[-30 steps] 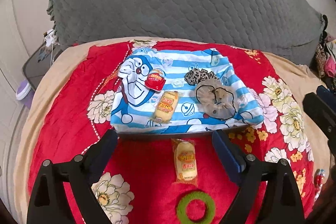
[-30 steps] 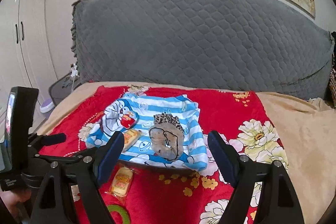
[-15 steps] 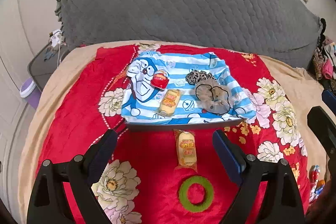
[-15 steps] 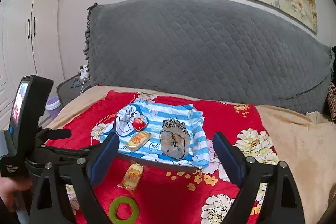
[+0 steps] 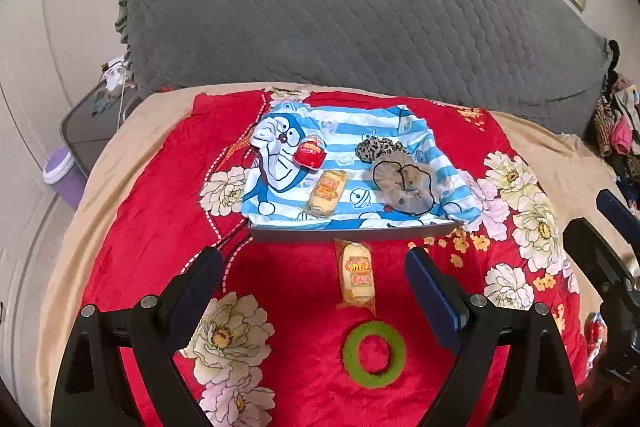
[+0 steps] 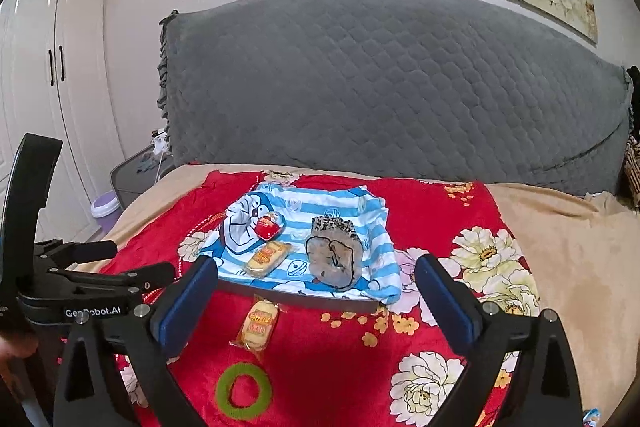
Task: Organize objects
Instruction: 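Raise both tools away from the shirt toward the green ring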
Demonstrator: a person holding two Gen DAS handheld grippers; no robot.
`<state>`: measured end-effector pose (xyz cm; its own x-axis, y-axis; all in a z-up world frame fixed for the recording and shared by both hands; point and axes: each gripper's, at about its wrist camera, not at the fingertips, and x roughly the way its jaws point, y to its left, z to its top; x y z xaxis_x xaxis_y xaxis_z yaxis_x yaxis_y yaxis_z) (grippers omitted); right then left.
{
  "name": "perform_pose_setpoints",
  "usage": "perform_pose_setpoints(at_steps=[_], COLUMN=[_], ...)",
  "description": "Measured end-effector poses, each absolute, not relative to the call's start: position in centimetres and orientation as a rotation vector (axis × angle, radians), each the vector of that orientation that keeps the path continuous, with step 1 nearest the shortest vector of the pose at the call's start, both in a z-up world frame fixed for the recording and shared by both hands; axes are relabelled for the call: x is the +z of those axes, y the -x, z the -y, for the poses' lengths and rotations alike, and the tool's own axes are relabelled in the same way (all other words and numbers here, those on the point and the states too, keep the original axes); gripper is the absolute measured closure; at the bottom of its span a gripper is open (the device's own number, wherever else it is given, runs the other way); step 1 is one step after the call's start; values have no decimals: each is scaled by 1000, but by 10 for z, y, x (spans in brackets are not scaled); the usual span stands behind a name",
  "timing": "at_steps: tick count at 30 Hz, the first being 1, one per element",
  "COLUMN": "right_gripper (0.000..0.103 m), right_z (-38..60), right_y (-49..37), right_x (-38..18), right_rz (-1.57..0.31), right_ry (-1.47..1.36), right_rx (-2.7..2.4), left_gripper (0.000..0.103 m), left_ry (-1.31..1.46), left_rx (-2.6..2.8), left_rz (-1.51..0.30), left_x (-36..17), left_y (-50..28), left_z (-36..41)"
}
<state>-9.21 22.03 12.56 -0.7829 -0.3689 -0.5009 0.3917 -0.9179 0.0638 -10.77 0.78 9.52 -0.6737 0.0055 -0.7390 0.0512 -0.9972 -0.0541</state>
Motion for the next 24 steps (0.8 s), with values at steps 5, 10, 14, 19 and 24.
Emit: perform_pose_setpoints(at_steps=[5, 10, 14, 19, 24], right_gripper=[3, 3, 3, 3, 3], right_z=[-224, -220, -215, -208, -199], right_y=[84, 71, 61, 48, 42], right_x=[125, 114, 109, 103, 86], right_rz=[-65, -112, -155, -180, -231], right_ry=[-739, -780, -788, -809, -864], right_rx=[-2624, -2598, -2585, -2566, -2532], left_gripper=[10, 10, 10, 10, 10], left_ry=[-1261, -1296, -1298, -1302, -1306], left_rx=[-2853, -2837, -2832, -2822, -2827], left_rz=[-88, -98, -101, -106, -106], left_x=[96, 89, 86, 85, 84], left_y=[100, 92, 83, 77, 77], left_z=[-10, -8, -7, -6, -6])
